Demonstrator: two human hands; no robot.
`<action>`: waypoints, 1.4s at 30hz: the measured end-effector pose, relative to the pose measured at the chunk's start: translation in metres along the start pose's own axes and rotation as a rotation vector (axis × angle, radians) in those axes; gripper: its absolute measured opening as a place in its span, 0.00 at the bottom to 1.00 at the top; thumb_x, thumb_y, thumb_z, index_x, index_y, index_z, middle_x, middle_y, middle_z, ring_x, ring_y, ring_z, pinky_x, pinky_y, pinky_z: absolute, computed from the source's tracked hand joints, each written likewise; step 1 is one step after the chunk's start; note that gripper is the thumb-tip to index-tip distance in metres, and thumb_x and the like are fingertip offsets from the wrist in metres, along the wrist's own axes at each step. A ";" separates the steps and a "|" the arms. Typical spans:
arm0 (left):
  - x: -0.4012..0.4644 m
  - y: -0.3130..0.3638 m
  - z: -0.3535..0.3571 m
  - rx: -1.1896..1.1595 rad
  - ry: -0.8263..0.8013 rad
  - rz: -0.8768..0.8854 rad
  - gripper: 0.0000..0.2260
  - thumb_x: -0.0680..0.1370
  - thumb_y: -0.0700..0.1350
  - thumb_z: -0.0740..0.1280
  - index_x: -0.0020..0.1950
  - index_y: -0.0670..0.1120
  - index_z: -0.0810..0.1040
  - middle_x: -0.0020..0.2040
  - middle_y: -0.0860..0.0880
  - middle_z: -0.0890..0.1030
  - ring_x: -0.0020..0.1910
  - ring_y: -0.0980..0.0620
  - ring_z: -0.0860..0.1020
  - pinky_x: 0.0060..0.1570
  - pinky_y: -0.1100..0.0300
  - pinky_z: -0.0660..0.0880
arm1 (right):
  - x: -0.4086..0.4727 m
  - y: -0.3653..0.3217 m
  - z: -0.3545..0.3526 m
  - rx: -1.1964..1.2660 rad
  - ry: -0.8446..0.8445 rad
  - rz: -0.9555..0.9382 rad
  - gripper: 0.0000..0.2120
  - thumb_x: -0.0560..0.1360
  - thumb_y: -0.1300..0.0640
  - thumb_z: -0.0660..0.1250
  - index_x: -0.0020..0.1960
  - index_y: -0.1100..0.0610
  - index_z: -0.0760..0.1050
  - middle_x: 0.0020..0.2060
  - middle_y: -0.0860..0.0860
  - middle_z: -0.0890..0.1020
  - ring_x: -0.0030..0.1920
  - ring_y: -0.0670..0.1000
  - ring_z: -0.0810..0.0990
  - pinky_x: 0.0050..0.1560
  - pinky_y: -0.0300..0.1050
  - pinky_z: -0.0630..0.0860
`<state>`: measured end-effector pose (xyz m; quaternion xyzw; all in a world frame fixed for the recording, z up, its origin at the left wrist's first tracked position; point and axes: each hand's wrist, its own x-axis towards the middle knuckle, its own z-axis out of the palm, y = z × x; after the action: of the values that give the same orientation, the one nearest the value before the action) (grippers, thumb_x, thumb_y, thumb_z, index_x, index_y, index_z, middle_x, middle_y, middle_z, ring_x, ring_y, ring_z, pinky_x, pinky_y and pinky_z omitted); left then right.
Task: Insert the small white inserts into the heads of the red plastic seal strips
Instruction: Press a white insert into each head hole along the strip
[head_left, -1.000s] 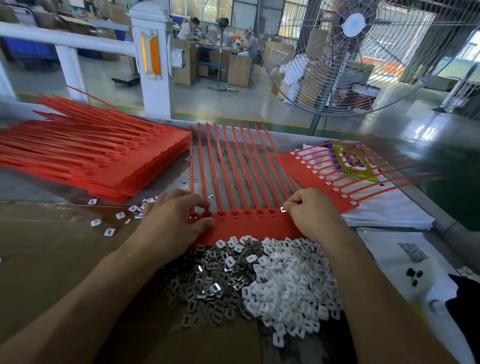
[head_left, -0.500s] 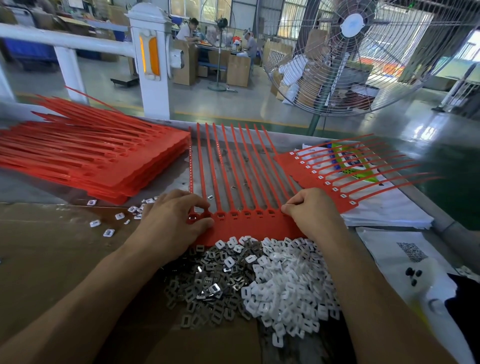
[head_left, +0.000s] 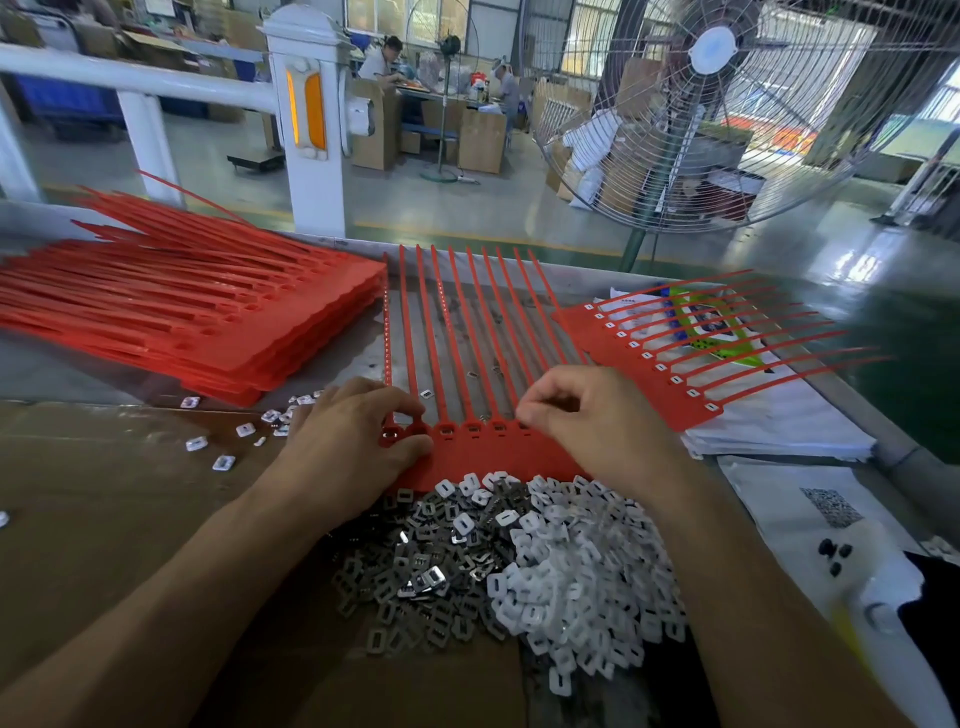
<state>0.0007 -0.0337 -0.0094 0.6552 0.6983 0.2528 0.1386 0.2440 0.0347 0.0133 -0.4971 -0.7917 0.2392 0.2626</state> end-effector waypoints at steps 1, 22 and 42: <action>0.000 0.000 0.000 0.000 0.001 0.000 0.17 0.77 0.62 0.68 0.64 0.62 0.76 0.68 0.57 0.72 0.70 0.53 0.67 0.73 0.46 0.57 | -0.003 -0.007 0.003 -0.007 -0.083 -0.054 0.02 0.76 0.47 0.74 0.45 0.43 0.83 0.41 0.33 0.83 0.43 0.34 0.81 0.43 0.37 0.73; 0.000 0.003 -0.001 0.015 0.015 -0.003 0.16 0.77 0.60 0.68 0.64 0.62 0.77 0.66 0.56 0.73 0.68 0.53 0.69 0.72 0.44 0.61 | -0.019 -0.042 0.028 -0.076 -0.420 -0.225 0.03 0.77 0.50 0.75 0.46 0.47 0.82 0.43 0.41 0.81 0.44 0.40 0.79 0.45 0.37 0.73; 0.003 -0.001 0.002 0.005 0.010 -0.001 0.16 0.76 0.62 0.69 0.63 0.62 0.77 0.67 0.57 0.73 0.69 0.52 0.69 0.72 0.45 0.59 | -0.011 -0.026 0.023 0.233 -0.142 -0.066 0.11 0.78 0.60 0.74 0.50 0.43 0.84 0.38 0.42 0.83 0.38 0.40 0.82 0.41 0.34 0.77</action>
<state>0.0003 -0.0310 -0.0113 0.6539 0.6998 0.2545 0.1336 0.2159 0.0112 0.0113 -0.4186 -0.7911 0.3553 0.2695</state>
